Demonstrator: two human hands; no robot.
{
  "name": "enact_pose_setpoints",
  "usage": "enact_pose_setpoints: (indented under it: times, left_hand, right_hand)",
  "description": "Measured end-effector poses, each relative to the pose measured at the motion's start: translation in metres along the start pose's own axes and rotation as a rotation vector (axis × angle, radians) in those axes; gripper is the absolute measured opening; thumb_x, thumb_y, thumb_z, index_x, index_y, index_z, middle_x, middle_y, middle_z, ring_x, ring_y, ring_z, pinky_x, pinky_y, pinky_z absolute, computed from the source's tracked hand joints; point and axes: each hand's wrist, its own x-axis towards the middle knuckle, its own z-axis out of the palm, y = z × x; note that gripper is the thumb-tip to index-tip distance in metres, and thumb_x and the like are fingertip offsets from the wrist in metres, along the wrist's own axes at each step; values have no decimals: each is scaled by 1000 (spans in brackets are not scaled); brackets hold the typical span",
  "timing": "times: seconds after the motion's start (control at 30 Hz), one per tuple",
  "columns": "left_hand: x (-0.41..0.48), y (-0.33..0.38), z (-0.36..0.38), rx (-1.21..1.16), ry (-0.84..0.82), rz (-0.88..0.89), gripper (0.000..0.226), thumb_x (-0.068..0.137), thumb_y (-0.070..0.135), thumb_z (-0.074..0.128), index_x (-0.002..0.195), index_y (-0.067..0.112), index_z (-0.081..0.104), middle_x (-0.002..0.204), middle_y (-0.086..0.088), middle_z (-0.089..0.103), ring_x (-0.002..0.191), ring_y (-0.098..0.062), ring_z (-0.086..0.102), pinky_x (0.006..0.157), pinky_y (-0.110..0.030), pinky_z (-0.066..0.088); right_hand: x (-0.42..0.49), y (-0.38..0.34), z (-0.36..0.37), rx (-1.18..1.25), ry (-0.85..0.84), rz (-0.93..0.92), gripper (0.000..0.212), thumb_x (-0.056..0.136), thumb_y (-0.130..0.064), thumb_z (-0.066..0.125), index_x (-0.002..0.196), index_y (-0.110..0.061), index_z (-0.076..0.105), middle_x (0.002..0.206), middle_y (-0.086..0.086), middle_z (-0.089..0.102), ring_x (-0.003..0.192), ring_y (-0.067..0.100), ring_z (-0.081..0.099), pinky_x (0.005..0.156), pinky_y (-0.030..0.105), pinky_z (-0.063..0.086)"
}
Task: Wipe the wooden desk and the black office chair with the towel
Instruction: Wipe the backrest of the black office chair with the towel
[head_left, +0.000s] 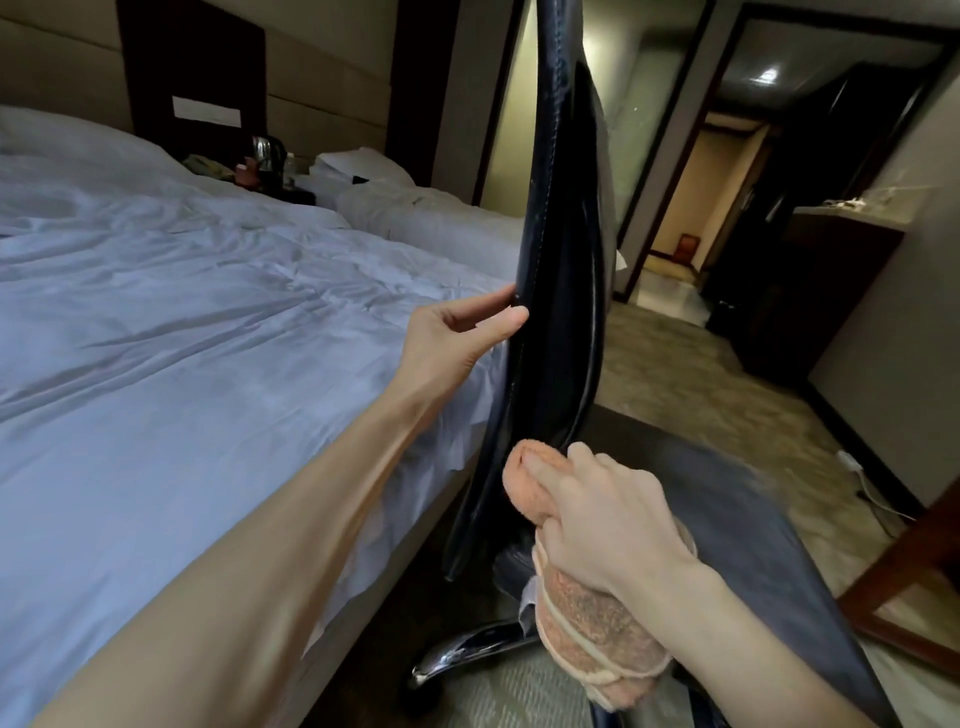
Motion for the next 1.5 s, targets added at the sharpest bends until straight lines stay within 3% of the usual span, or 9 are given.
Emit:
enact_pose_setpoints:
  times: [0.13,0.27,0.5,0.67,0.93,1.1,1.2,1.37,1.5]
  left_hand:
    - [-5,7,-7,258,-49,69,48,84,20,84,131,17,71,122,14,73,83,-1,59,90,-7,45]
    - [-11,9,-8,344,-98,133,52,83,14,85,132,13,69,129,6,70,102,9,67,90,-4,43]
    - [-5,12,-4,248,-56,76,44,91,57,66,90,14,79,92,-5,55,91,-16,55,78,-19,46]
    - [-14,13,1,149,-56,58,25,106,26,51,114,20,74,113,13,75,112,1,67,76,-8,48]
    - [-16,11,0,155,-15,56,38,110,23,40,121,12,75,122,3,75,106,4,67,78,-12,48]
    - [-16,16,-2,210,-42,48,45,108,39,40,120,15,77,119,6,75,105,-4,70,85,-20,51]
    - [-16,18,-3,272,-63,50,51,100,55,42,119,25,78,114,7,76,107,-12,70,88,-40,52]
    - [-22,22,4,193,-45,33,45,106,41,43,104,12,78,120,9,74,112,-2,68,81,-14,47]
    - [-27,23,8,174,-12,44,39,108,32,44,100,16,78,120,7,75,113,4,66,77,-14,48]
  right_hand:
    - [-1,13,-36,70,169,68,59,72,-38,59,130,-27,63,87,-1,51,69,24,60,48,29,33]
    - [26,24,-76,70,369,209,66,85,-37,61,148,-26,47,95,1,44,78,23,56,55,28,26]
    - [9,-11,-17,133,112,201,77,81,-42,42,153,-16,41,102,7,49,82,26,56,56,34,44]
    - [-50,-25,42,58,-176,65,54,57,-41,62,108,-27,73,81,-1,54,62,24,61,42,36,45]
    - [-14,7,-49,257,330,275,65,87,-37,55,150,-29,44,100,2,46,78,23,50,62,31,33]
    - [23,-3,-45,273,341,353,76,94,-38,52,162,-27,20,108,4,38,89,22,43,69,33,32]
    - [3,-21,-6,227,171,308,75,87,-37,50,158,-20,32,109,12,46,92,32,54,64,36,40]
    - [-38,-32,45,74,-118,126,69,74,-40,55,141,-23,59,93,8,56,75,31,61,51,38,49]
    - [-43,-29,27,139,57,143,65,75,-40,48,137,-24,61,94,5,55,75,28,60,51,34,41]
